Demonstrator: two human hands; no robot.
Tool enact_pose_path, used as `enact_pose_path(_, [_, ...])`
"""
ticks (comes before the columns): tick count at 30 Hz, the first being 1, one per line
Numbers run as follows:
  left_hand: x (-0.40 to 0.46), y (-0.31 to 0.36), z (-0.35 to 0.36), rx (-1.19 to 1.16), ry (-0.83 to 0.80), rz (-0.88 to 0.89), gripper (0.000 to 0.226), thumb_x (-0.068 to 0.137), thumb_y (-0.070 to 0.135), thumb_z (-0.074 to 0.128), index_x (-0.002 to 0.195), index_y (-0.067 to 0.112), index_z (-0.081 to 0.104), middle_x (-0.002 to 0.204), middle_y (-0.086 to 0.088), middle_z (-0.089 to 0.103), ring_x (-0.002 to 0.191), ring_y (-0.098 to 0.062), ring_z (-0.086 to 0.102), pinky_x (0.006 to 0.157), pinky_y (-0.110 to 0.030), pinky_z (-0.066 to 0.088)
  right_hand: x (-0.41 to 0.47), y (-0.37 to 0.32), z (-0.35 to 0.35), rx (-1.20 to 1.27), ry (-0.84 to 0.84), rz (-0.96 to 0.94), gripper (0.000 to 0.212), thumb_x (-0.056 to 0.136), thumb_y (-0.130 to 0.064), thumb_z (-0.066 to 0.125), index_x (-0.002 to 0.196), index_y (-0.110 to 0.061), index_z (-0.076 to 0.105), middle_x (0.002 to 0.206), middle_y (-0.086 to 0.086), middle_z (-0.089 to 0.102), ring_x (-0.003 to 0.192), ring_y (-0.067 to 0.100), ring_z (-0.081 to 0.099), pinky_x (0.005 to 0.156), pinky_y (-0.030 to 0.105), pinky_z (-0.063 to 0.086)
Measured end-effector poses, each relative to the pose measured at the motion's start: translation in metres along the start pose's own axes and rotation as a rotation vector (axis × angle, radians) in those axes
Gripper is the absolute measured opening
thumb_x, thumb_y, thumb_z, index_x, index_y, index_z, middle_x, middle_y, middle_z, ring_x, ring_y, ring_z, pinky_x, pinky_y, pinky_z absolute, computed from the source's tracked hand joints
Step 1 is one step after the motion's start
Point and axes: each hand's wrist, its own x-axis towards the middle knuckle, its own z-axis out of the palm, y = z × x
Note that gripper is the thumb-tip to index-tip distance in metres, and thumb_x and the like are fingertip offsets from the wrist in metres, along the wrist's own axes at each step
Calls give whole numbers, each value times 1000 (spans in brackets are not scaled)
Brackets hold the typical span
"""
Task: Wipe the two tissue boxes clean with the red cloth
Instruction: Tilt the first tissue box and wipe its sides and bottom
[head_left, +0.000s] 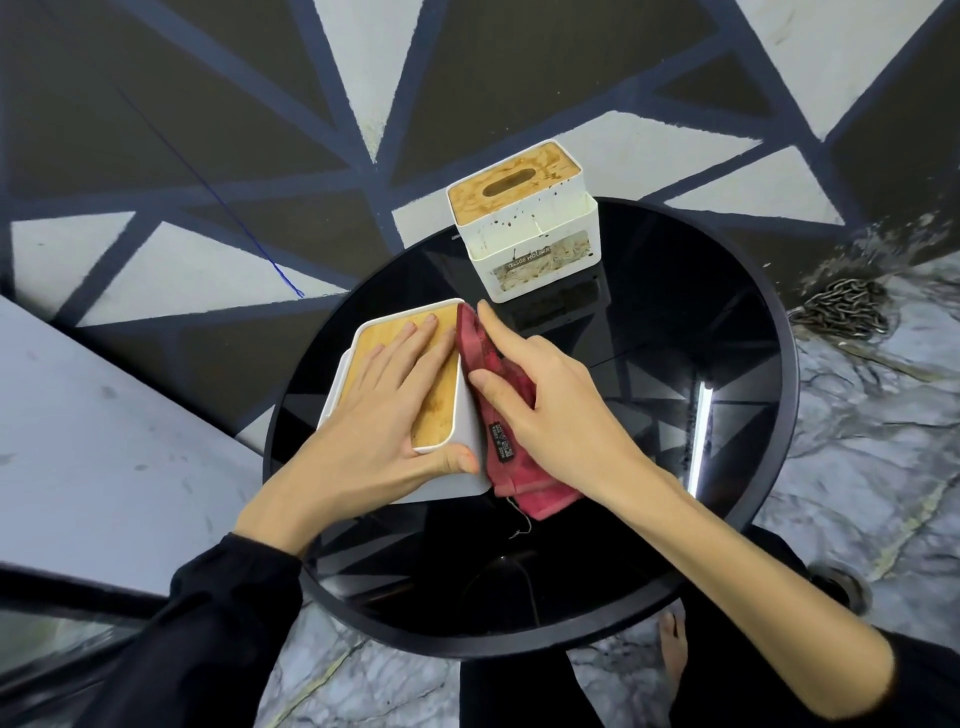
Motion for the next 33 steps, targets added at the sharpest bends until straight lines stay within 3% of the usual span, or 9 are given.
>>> enact_pose_path(5, [0, -1, 1, 17, 3, 1, 121, 69, 108, 18, 163, 35, -5, 174, 14, -9, 160, 2, -12, 133, -36, -1, -10, -1, -8, -14, -118, -12, 65, 106, -43, 53, 161, -52, 19, 88, -8, 46, 85, 4, 51, 79, 15, 39])
enact_pose_path(11, [0, -1, 2, 19, -1, -14, 124, 69, 108, 18, 165, 34, -4, 176, 13, -9, 161, -1, -12, 134, -39, 0, 16, -1, -16, -62, -190, -5, 63, 107, -43, 49, 161, -52, 18, 91, 1, 52, 92, 7, 52, 90, 27, 41])
enact_pose_path(16, [0, -1, 1, 7, -15, -44, 129, 66, 110, 18, 167, 32, -2, 178, 9, -7, 163, -7, -11, 134, -46, 3, 20, 0, -15, -5, -191, 50, 60, 107, -43, 50, 161, -48, 23, 108, 4, 59, 106, 13, 53, 100, 28, 40])
enact_pose_path(21, [1, -1, 2, 19, -12, -29, 123, 67, 110, 17, 163, 36, -5, 177, 9, -7, 162, -4, -11, 133, -44, 2, -5, -5, -12, -25, -225, 37, 61, 107, -43, 48, 162, -47, 21, 95, 2, 53, 91, 7, 53, 87, 22, 43])
enact_pose_path(25, [0, -1, 2, 17, -15, -30, 124, 67, 109, 17, 164, 35, -6, 177, 9, -8, 162, -5, -12, 134, -45, 1, 11, -3, -13, -4, -190, 62, 59, 108, -39, 51, 162, -40, 28, 88, -12, 57, 78, -6, 56, 75, 7, 41])
enact_pose_path(29, [0, -2, 2, 19, -22, -46, 127, 67, 110, 16, 166, 33, -5, 178, 8, -10, 163, -7, -13, 133, -46, 2, 25, -1, -15, 44, -210, 111, 57, 108, -38, 51, 162, -37, 32, 92, -20, 57, 91, 3, 60, 77, 7, 39])
enact_pose_path(31, [1, -1, 1, 23, -23, -45, 125, 66, 110, 16, 164, 36, -7, 178, 9, -10, 162, -7, -13, 133, -46, 2, 19, -3, -15, 51, -227, 99, 56, 108, -37, 51, 162, -36, 33, 88, -28, 49, 89, -8, 54, 77, 4, 37])
enact_pose_path(33, [1, -1, 1, 27, -22, -46, 123, 66, 110, 16, 162, 38, -9, 178, 8, -9, 163, -7, -12, 134, -45, 2, 7, -3, -14, 42, -237, 85, 57, 108, -38, 51, 162, -38, 32, 88, -24, 53, 82, -12, 55, 76, 5, 39])
